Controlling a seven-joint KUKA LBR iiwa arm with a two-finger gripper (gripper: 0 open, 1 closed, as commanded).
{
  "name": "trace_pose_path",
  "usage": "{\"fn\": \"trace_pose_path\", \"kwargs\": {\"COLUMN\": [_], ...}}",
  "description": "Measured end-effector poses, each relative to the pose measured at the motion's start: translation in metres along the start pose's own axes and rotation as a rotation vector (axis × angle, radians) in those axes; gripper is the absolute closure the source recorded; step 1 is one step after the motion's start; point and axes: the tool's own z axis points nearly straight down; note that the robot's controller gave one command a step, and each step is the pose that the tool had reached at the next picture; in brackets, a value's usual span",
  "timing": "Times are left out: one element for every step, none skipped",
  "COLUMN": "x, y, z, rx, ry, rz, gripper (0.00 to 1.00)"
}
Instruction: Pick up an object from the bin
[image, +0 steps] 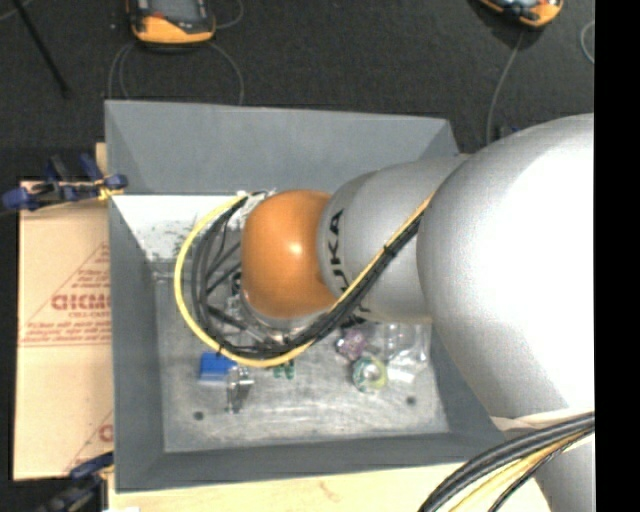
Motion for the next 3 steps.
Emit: {"fn": "trace_pose_path", "kwargs": {"x": [-0.0062,-0.0078,-0.0112], "y": [-0.0010,-0.0003,-0.0007], "z": [0.0271,0.0251,0.0223], "rx": [-0.006,-0.005,-0.007], "ry": [-0.003,-0.001,-0.012], "rz": [0.126,0.125,0.127], "gripper": [0.00,0.00,1.00]}}
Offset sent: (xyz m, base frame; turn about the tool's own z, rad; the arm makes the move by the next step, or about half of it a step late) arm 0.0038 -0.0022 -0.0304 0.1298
